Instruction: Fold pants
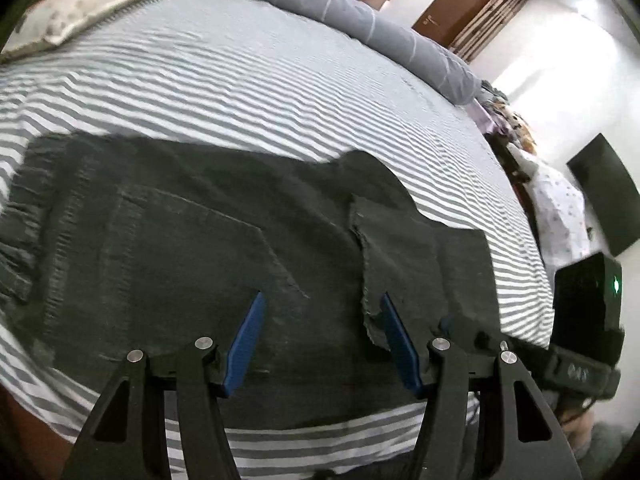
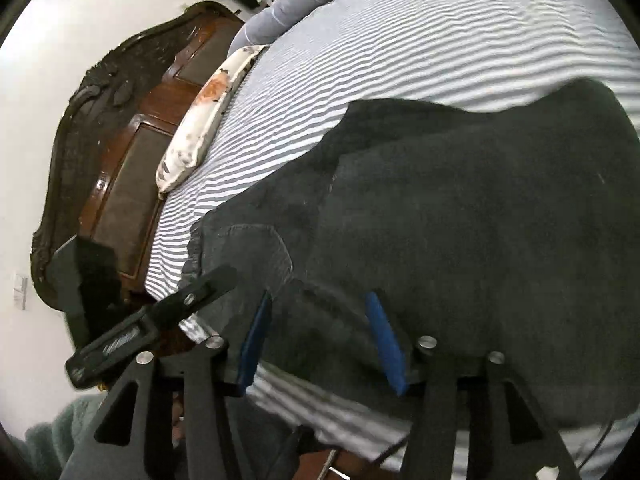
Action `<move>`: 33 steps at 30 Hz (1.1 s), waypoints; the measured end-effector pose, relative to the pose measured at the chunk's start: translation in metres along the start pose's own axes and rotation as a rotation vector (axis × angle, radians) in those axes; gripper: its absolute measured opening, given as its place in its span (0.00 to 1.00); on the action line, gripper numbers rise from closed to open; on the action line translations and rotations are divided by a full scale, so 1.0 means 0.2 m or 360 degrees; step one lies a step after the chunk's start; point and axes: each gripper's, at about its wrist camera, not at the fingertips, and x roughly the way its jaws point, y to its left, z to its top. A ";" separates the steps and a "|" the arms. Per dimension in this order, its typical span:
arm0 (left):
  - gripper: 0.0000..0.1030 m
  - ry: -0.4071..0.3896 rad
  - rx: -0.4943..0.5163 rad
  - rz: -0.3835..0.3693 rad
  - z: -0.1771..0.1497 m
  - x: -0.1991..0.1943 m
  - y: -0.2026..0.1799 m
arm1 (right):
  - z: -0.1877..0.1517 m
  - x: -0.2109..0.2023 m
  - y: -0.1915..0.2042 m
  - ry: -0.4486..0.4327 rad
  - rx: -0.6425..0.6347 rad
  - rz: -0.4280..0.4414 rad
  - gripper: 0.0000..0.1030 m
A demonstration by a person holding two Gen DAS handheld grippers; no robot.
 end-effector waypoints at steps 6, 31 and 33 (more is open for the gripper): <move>0.59 0.0111 -0.0023 -0.0060 -0.04 0.12 -0.06 | -0.19 -0.07 -0.16 -0.0014 0.0185 0.0041 0.52; 0.10 0.0215 0.0217 -0.0010 -0.15 0.33 -0.38 | -0.24 -0.57 -0.68 -0.0415 0.0573 -0.0172 0.08; 0.10 0.0208 0.0262 -0.0020 -0.17 0.34 -0.42 | -0.24 -0.62 -0.70 -0.0453 0.0594 -0.0179 0.08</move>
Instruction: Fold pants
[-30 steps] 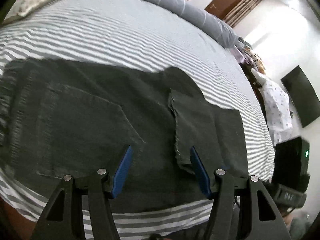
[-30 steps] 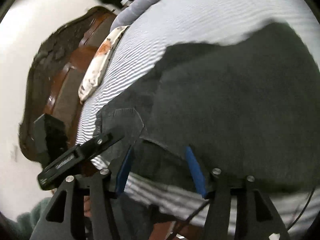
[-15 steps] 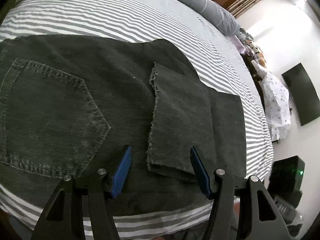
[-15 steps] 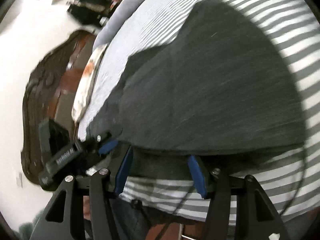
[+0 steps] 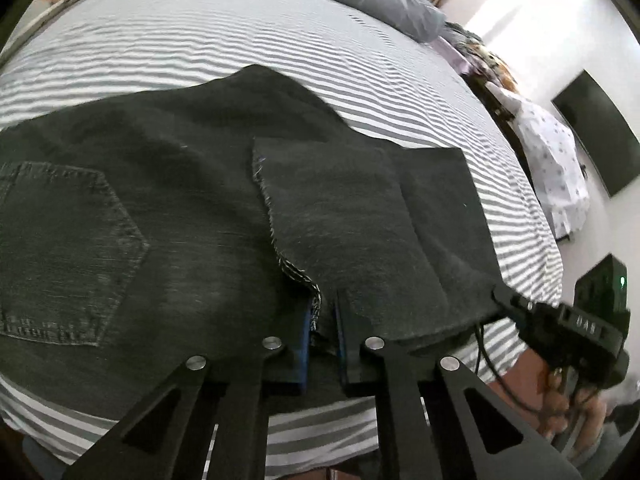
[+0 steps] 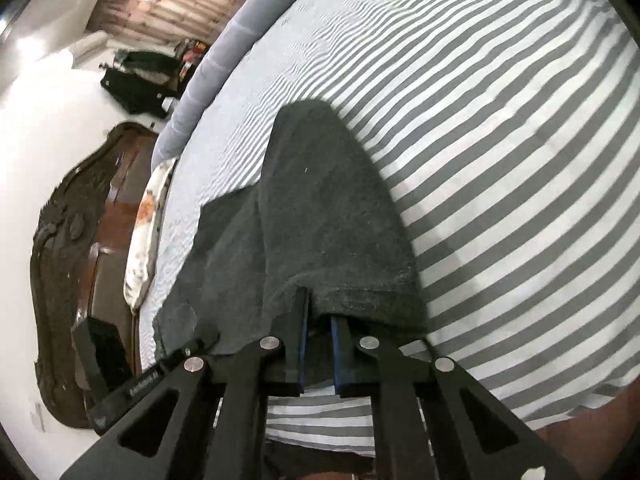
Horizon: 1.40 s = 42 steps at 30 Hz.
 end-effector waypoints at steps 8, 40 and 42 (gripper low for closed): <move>0.10 0.0092 0.0033 0.0113 -0.02 0.10 0.00 | -0.01 0.08 -0.03 0.0116 -0.0038 -0.0160 0.15; 0.26 -0.0032 0.0255 0.0286 0.15 0.21 -0.22 | 0.51 0.09 0.27 0.0135 -0.0845 -0.0455 0.24; 0.26 -0.0035 0.0261 0.0276 0.15 0.22 -0.21 | 0.52 0.16 0.31 0.0155 -0.0875 -0.0442 0.24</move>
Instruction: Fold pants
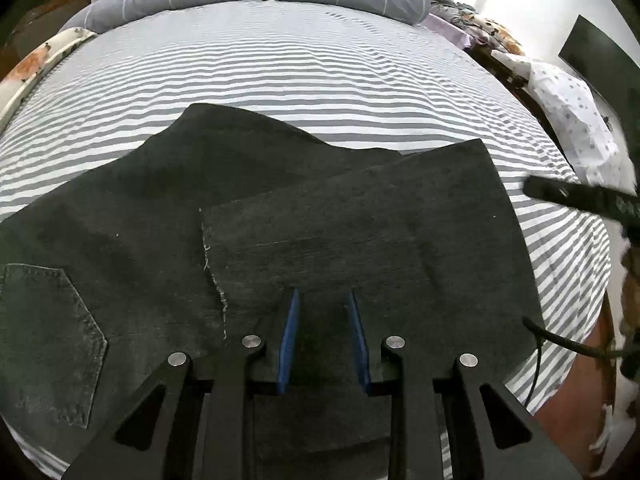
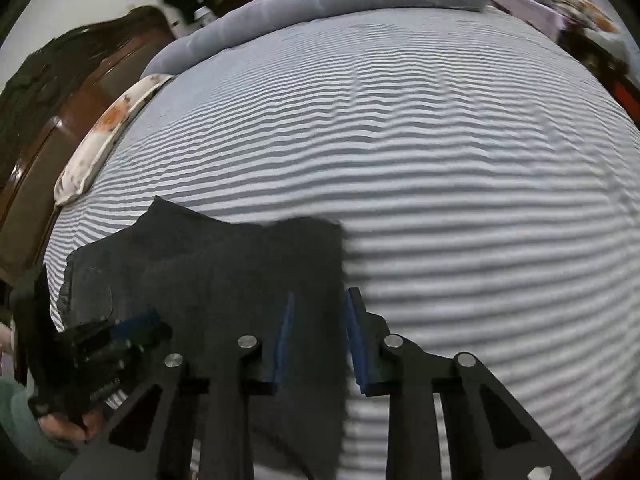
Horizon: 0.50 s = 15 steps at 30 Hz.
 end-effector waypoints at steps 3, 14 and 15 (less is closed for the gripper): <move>0.26 -0.0003 0.0008 -0.0011 0.00 0.01 0.01 | 0.06 0.12 0.02 0.0039 -0.0007 -0.0002 0.23; 0.26 0.0036 0.0046 -0.0024 0.01 0.02 0.01 | 0.02 0.24 0.01 0.0203 0.0010 -0.0060 0.22; 0.26 0.0040 0.0040 -0.0032 0.00 0.01 0.02 | -0.01 0.21 0.03 0.0211 -0.0006 -0.0045 0.22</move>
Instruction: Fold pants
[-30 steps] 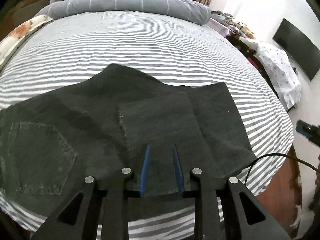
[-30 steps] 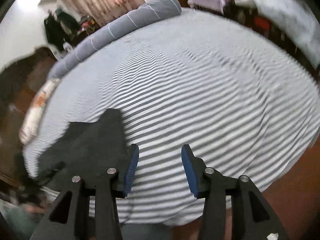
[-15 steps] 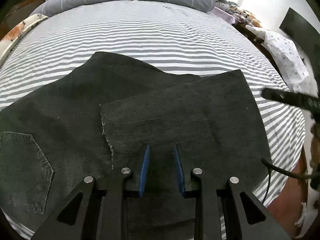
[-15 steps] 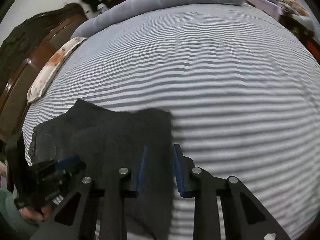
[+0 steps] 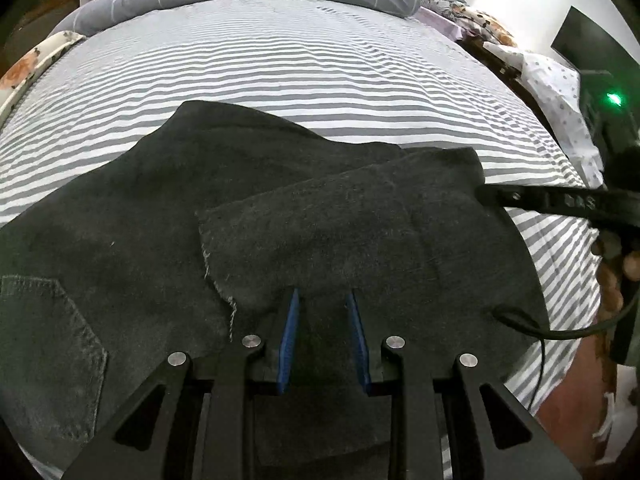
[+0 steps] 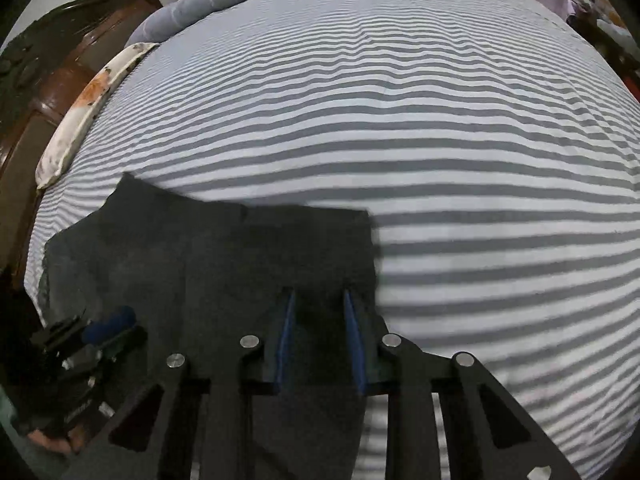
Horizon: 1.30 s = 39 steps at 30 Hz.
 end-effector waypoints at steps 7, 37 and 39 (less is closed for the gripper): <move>0.26 -0.0010 0.0040 -0.0001 -0.09 -0.06 0.04 | -0.29 -0.07 0.07 0.0127 -0.0090 0.0007 0.22; 0.55 -0.0327 -0.0662 -0.0104 -0.32 -0.71 0.70 | -0.55 -0.48 0.27 -0.0388 0.0166 0.0083 0.68; 0.55 -0.0391 -0.0856 -0.0126 -0.39 -0.80 0.87 | -0.56 -0.55 0.28 -0.0458 0.0210 0.0131 0.68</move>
